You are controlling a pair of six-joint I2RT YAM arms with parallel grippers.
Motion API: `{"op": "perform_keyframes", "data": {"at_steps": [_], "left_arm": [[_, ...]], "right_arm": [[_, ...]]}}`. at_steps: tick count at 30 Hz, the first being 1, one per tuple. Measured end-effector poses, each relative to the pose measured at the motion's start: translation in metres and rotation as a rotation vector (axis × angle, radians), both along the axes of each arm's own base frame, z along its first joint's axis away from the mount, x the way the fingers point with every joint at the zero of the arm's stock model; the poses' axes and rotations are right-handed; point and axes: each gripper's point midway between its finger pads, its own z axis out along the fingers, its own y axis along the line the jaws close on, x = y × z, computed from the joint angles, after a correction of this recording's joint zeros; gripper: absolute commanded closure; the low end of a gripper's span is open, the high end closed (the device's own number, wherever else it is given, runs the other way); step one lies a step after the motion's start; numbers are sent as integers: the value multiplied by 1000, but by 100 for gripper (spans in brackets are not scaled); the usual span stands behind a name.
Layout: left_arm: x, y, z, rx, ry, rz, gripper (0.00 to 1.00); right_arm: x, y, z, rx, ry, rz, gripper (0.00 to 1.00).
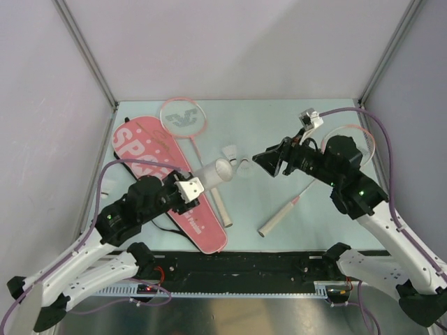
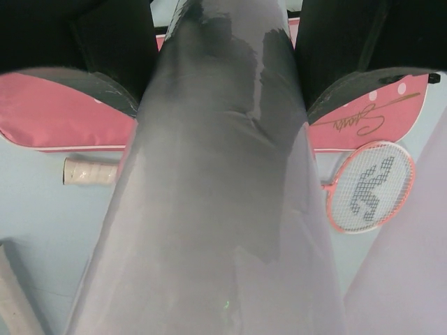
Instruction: Pack up the badminton gear
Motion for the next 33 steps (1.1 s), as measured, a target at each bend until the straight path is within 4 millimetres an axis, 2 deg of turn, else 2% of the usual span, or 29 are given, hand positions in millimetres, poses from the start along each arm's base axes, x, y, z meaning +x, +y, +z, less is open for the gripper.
{"op": "perform_keyframes", "data": {"at_steps": [4, 8, 10, 12, 14, 16, 20, 25, 33], "left_arm": [[-4, 8, 13, -54, -32, 27, 54], [-9, 17, 29, -113, -76, 47, 54], [-11, 23, 37, -141, -102, 61, 53], [-12, 26, 40, -161, -116, 74, 53], [-12, 30, 40, -173, -124, 93, 53], [-11, 33, 39, -175, -130, 108, 53], [-10, 36, 34, -175, -129, 128, 53], [-9, 39, 36, -184, -140, 145, 53], [-8, 39, 38, -197, -144, 153, 53]], "right_arm": [[34, -13, -39, -148, -116, -108, 28], [77, -17, -118, -409, -169, -164, 29], [96, -18, -165, -558, -165, -158, 30], [109, -19, -206, -697, -169, -137, 31], [116, -18, -235, -803, -191, -108, 31], [123, -13, -254, -877, -232, -83, 32], [135, 2, -272, -945, -319, -57, 32], [150, 13, -287, -981, -389, -74, 34], [162, 15, -301, -1047, -440, -107, 44]]}}
